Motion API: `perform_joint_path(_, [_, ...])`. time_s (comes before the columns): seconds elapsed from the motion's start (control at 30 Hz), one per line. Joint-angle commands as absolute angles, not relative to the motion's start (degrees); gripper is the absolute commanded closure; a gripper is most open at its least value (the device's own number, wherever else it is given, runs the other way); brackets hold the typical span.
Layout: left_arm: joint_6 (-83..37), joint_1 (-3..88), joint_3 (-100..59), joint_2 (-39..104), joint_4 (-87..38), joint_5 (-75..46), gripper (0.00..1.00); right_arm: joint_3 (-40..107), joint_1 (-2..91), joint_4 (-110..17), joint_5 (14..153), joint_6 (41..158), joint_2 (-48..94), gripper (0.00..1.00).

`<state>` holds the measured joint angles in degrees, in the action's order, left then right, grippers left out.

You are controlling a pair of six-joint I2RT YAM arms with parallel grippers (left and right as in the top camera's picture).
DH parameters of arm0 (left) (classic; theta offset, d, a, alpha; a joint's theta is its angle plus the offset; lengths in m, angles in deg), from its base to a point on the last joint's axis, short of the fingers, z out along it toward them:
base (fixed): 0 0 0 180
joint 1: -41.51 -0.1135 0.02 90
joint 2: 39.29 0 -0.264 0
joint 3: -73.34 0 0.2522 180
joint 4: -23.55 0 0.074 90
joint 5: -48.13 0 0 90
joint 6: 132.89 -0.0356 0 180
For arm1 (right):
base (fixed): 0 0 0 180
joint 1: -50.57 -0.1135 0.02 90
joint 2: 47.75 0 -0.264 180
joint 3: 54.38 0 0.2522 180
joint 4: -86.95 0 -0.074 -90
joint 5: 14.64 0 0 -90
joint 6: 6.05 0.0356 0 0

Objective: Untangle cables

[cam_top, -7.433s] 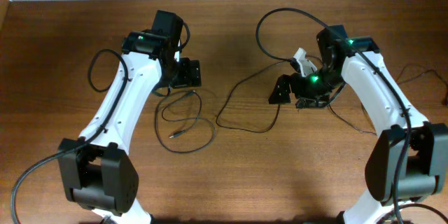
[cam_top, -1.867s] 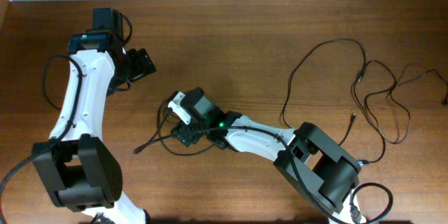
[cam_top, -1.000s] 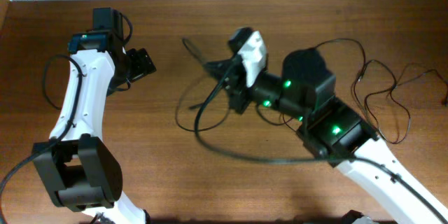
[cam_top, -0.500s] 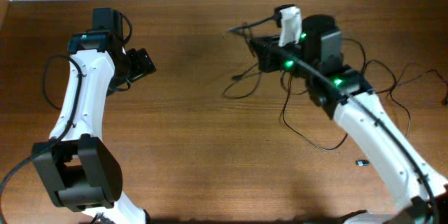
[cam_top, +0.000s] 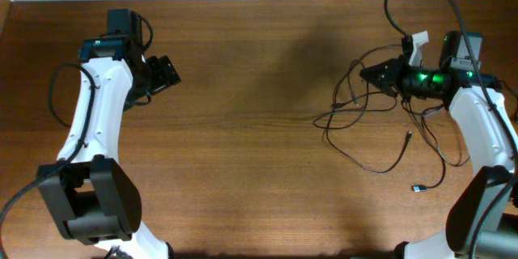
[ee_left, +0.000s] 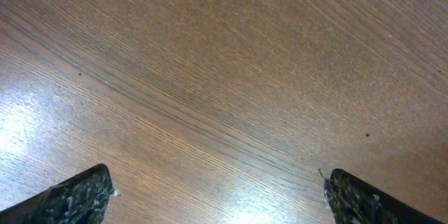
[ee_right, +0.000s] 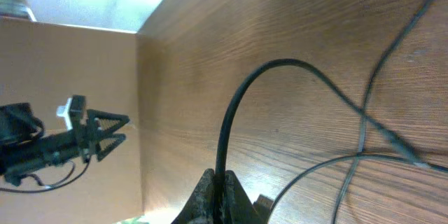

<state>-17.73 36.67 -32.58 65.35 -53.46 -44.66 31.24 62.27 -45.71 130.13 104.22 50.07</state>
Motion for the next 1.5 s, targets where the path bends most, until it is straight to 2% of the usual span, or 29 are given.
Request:
perform_joint_path(0.0, [-16.7,36.5,-33.1,65.9,-53.5,-44.2,0.01,31.0,62.6,-45.6,123.9,101.7,50.5,0.81])
perform_joint_path(0.07, [-16.7,36.5,-33.1,65.9,-53.5,-44.2,0.01,31.0,62.6,-45.6,120.4,101.7,50.5,0.81])
perform_joint_path(0.1, [-16.7,36.5,-33.1,65.9,-53.5,-44.2,0.01,31.0,62.6,-45.4,118.4,101.7,50.5,0.68])
perform_joint_path(0.13, [-16.7,36.5,-33.1,65.9,-53.5,-44.2,0.01,31.0,62.6,-45.4,117.3,101.7,50.5,0.61])
perform_joint_path(0.17, [-16.7,36.5,-33.1,65.9,-53.5,-44.2,0.01,31.0,62.6,-45.2,115.8,101.7,50.5,0.59])
perform_joint_path(0.27, [-16.7,36.5,-33.1,65.9,-53.5,-44.2,0.01,31.0,62.6,-44.7,113.4,101.7,50.5,0.23])
perform_joint_path(0.33, [-16.7,36.5,-33.1,65.9,-53.5,-44.2,0.01,30.9,62.6,-44.4,110.8,101.7,50.5,0.08])
perform_joint_path(0.47, [-16.7,36.5,-33.1,65.9,-53.5,-44.2,0.01,30.9,62.6,-42.5,103.3,101.7,50.5,0.01])
perform_joint_path(0.6, [-16.7,36.5,-33.1,65.9,-53.5,-44.2,0.01,30.9,62.6,-40.1,98.4,101.7,50.5,0.01])
perform_joint_path(1.47, [-16.8,36.5,-33.1,65.9,-53.5,-44.3,0.01,30.9,62.6,-40.1,98.4,101.7,50.5,0.01])
